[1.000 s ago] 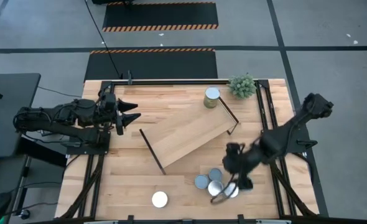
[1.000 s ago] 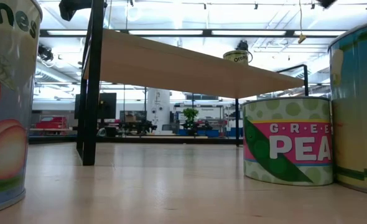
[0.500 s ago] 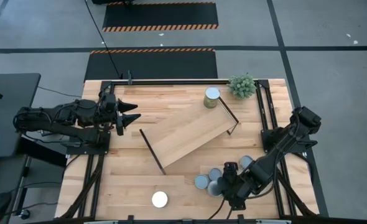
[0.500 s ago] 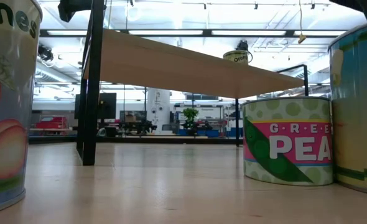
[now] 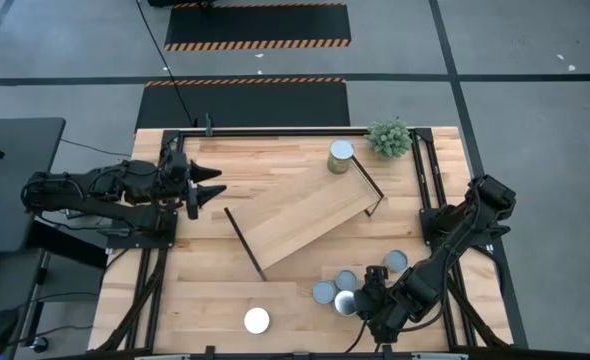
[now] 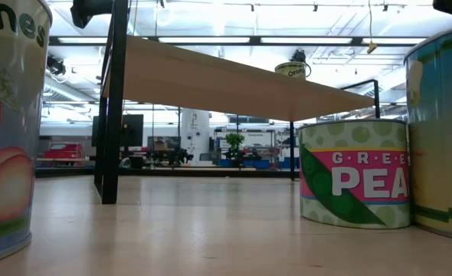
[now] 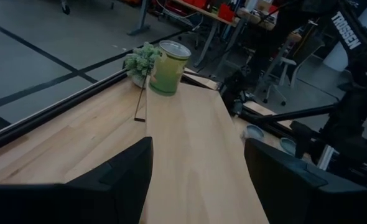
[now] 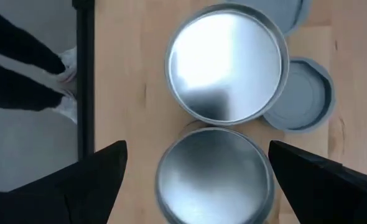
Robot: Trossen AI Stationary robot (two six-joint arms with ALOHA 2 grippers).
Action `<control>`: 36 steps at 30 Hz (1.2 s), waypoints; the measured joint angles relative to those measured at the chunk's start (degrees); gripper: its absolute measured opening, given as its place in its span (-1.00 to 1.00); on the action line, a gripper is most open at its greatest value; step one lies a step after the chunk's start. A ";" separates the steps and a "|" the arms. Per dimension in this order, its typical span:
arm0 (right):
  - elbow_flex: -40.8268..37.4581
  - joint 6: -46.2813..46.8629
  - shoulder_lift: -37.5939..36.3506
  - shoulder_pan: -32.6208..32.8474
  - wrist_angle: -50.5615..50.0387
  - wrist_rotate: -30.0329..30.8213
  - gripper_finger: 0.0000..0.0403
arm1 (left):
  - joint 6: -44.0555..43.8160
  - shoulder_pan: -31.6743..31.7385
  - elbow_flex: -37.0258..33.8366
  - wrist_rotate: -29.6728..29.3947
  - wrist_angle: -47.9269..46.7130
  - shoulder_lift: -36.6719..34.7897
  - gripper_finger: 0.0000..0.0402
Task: Pick and place cans onto a shelf
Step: Put the big canned peas on the shelf
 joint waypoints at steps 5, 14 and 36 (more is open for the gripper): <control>-0.23 2.31 -0.01 -0.01 -0.81 0.78 0.98 | 0.02 -0.02 0.00 0.65 -0.05 0.00 0.29; -5.46 2.72 -0.02 0.24 1.85 -0.65 0.98 | 0.06 -0.02 0.00 0.65 -0.16 0.00 0.29; -11.28 -14.08 -10.57 -11.20 -1.92 -5.97 0.49 | 0.11 0.00 0.00 0.60 -0.16 0.00 0.29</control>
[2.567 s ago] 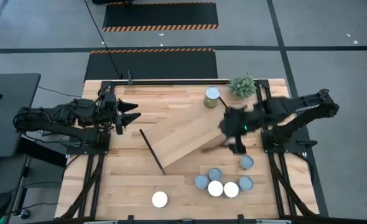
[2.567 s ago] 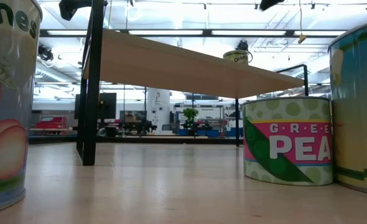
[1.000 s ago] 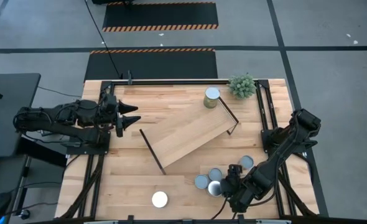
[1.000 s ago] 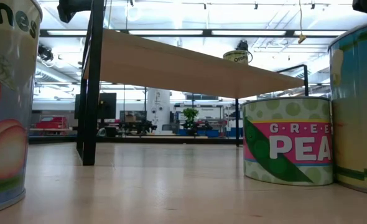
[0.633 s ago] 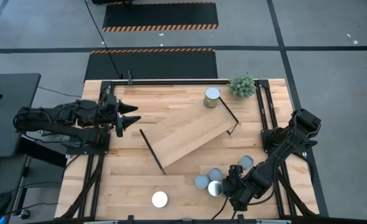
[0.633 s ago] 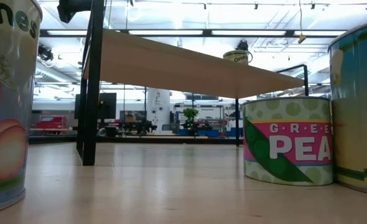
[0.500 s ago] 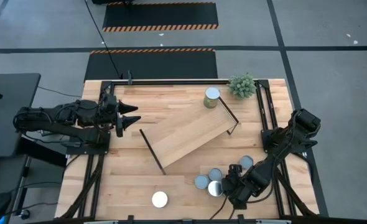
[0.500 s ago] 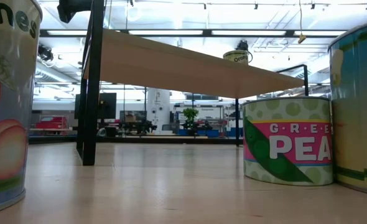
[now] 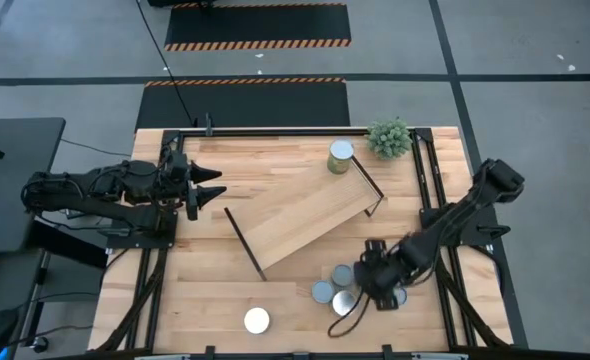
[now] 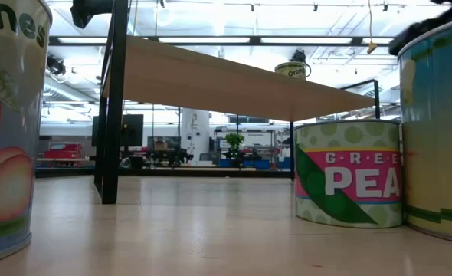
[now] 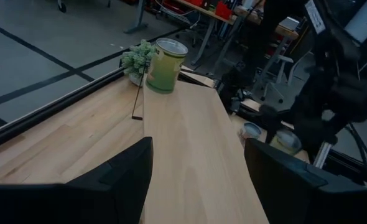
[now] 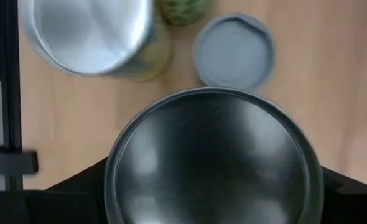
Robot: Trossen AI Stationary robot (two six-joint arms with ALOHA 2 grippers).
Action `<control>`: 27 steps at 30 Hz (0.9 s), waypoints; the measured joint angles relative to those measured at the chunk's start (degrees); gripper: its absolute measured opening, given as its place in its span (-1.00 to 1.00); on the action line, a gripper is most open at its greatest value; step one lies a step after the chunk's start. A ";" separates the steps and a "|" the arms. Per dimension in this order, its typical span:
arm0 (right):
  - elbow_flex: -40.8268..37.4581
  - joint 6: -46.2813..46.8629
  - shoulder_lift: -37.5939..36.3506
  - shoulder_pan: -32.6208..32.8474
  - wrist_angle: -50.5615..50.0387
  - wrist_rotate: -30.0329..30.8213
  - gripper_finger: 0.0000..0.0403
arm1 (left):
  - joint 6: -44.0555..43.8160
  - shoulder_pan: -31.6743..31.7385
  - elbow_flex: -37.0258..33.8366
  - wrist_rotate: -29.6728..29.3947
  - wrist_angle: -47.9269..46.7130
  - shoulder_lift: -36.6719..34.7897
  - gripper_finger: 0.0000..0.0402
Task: Pick and place cans onto a shelf
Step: Put the big canned peas on the shelf
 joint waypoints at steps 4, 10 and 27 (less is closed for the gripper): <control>2.82 -6.13 -4.94 -5.14 -6.62 -0.82 0.49 | -0.05 0.00 0.00 -1.02 0.02 -0.02 0.29; 12.40 -22.17 -6.85 -13.78 -14.69 -0.94 0.51 | -0.38 0.01 0.00 -1.68 0.03 0.00 0.29; 38.55 -56.09 8.04 -37.49 -21.73 -5.39 0.52 | -0.57 0.07 0.00 -2.11 0.02 0.00 0.29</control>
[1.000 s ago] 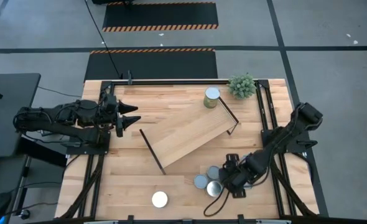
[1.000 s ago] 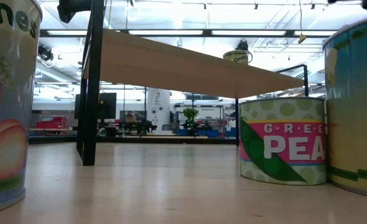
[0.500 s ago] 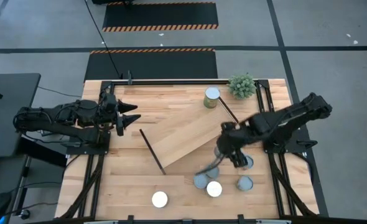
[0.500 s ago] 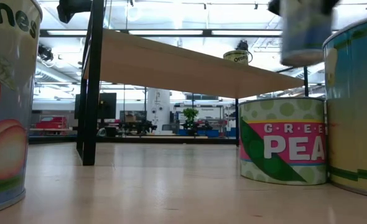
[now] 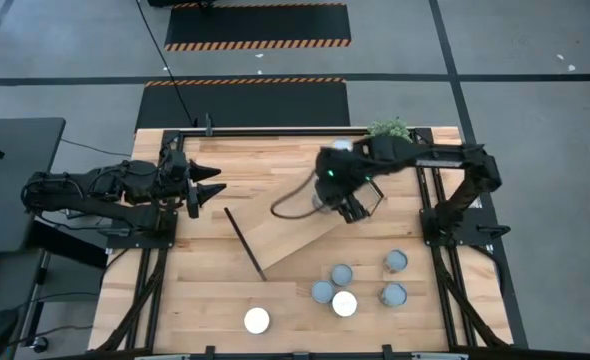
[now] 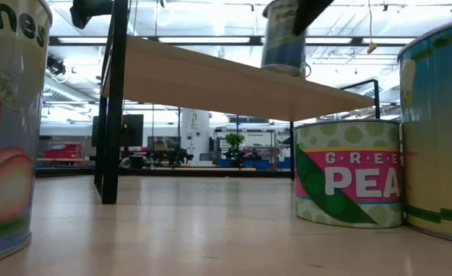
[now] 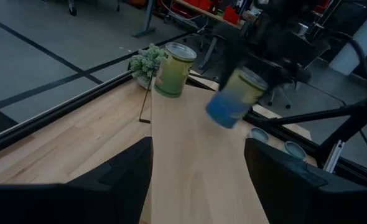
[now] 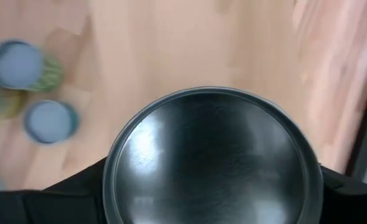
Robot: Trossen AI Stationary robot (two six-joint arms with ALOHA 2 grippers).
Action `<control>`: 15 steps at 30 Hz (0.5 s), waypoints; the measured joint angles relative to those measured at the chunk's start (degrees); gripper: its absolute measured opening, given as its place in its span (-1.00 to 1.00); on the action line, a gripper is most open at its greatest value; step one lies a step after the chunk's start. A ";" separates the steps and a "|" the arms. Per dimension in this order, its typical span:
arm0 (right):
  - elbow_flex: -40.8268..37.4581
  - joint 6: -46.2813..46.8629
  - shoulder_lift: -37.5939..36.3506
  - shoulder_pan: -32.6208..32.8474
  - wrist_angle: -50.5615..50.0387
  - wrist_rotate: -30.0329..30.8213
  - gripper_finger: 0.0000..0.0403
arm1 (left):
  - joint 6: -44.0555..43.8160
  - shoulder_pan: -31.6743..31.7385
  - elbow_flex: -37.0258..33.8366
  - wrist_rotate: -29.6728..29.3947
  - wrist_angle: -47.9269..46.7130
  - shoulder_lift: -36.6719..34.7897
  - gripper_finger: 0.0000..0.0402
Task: Pick and place cans onto a shelf
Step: Put the big canned peas on the shelf
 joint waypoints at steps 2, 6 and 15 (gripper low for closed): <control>2.09 -2.76 1.79 -2.13 -0.58 -0.53 0.52 | 0.00 0.00 0.00 0.00 0.00 -0.02 0.29; 4.92 -7.04 4.69 -5.91 -0.72 -1.78 0.52 | 0.00 0.00 0.00 0.00 0.00 0.00 0.29; 5.96 -14.49 7.52 -11.55 0.28 -1.89 0.52 | -0.02 0.00 0.00 -0.02 -0.04 -0.02 0.29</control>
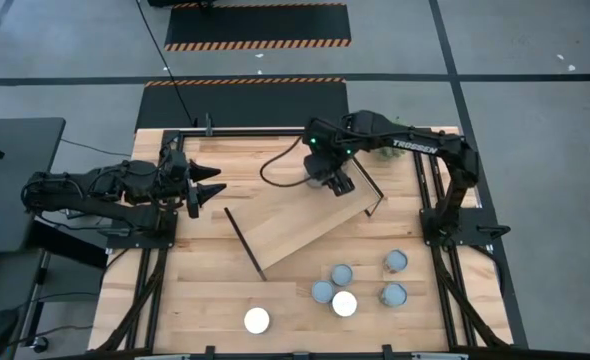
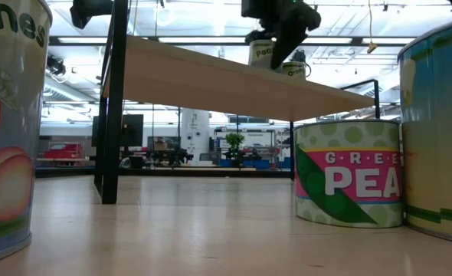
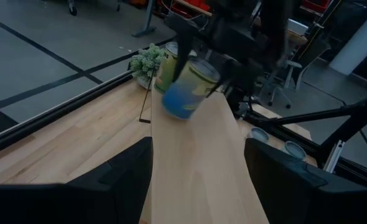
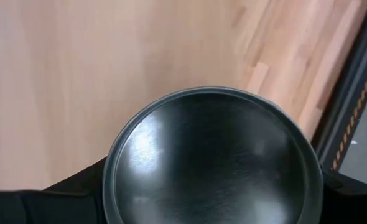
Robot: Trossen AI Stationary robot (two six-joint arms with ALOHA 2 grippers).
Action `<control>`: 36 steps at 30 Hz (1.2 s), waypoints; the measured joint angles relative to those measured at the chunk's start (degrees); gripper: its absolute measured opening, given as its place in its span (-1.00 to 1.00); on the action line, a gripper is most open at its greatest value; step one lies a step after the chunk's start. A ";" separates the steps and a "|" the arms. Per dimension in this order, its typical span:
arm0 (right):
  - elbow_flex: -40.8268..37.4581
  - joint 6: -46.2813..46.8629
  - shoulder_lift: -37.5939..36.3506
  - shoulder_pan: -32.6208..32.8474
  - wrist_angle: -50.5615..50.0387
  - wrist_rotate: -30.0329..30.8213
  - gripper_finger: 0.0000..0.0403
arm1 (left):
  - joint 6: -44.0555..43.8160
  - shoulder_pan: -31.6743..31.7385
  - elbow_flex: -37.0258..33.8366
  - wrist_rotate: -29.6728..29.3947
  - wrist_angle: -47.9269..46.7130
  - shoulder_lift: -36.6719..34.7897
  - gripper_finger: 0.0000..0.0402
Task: Pick and place cans onto a shelf
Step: Put the big canned peas on the shelf
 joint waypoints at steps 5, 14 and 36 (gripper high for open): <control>0.00 -0.10 0.12 -2.41 0.41 -1.91 0.52 | 0.04 0.00 0.00 -0.36 -0.23 0.02 0.29; -0.35 -2.86 0.65 -3.30 1.46 -2.64 0.53 | 0.46 0.00 0.00 -0.62 -0.48 0.00 0.29; -0.72 -2.87 0.61 -3.82 1.46 -3.51 0.69 | 0.46 0.00 0.00 -0.61 -0.48 0.00 0.29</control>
